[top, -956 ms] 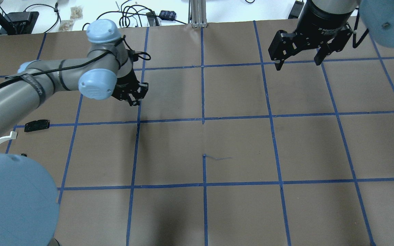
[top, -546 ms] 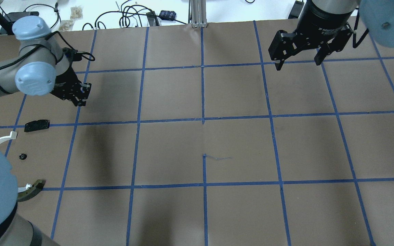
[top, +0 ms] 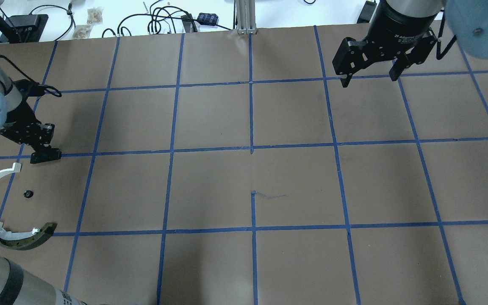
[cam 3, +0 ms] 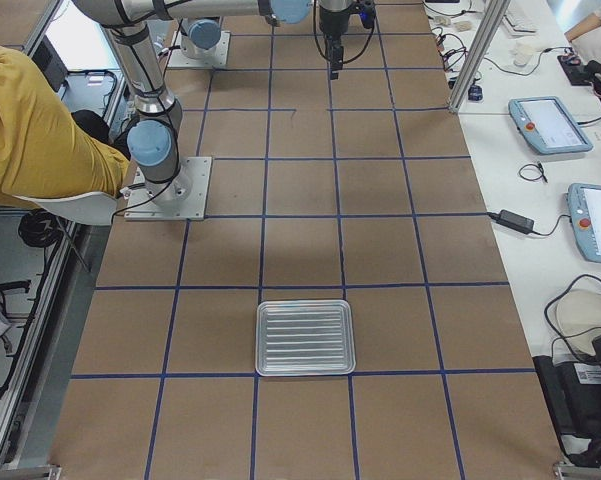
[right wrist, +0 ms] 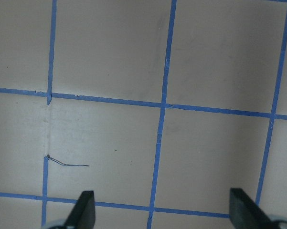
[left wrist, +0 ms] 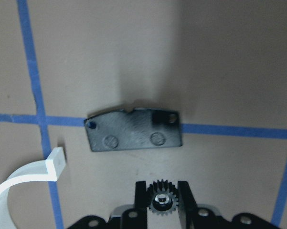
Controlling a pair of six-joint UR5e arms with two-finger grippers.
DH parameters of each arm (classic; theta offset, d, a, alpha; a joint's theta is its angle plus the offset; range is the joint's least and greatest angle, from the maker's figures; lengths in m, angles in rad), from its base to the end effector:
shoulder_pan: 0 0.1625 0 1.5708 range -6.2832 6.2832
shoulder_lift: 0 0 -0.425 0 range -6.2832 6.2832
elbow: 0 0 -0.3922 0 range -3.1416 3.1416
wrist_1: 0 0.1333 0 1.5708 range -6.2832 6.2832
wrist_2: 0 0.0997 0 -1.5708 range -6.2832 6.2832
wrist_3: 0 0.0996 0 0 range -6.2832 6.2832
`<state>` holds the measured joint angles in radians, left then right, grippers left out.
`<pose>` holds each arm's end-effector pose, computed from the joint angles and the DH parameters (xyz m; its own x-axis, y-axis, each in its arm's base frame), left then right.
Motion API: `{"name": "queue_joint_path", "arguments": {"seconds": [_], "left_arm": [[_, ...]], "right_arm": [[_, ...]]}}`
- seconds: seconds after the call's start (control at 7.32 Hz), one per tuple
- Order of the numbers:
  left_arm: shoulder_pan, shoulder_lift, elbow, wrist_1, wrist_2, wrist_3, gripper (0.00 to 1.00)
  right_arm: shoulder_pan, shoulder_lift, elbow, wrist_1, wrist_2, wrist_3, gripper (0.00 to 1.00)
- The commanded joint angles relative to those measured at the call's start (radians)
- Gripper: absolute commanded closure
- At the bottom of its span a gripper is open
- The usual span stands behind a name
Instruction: Place bearing gear from tray to pile
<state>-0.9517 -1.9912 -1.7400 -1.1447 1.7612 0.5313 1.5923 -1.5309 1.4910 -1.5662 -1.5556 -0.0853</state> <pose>0.2445 -0.5403 0.2197 -0.9950 -0.0625 -0.0785 -0.0794 0.9688 0.2350 0.1458 -0.5090 0.5068 -0.9942 -0.1071 -0.0121 -0.1066 0.9936 -0.0365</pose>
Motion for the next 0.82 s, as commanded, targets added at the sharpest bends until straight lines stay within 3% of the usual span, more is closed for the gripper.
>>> {"name": "queue_joint_path", "arguments": {"seconds": [0.0, 0.68], "left_arm": [[0.033, -0.003, -0.062, -0.012, 0.0, 0.003, 1.0], [0.064, -0.001, -0.095, -0.012, 0.018, 0.006, 1.0]], "right_arm": [[0.002, 0.0, 0.002, 0.0, 0.0, 0.001, 0.0], [0.002, -0.002, 0.008, 0.0, 0.002, -0.001, 0.0]]}}
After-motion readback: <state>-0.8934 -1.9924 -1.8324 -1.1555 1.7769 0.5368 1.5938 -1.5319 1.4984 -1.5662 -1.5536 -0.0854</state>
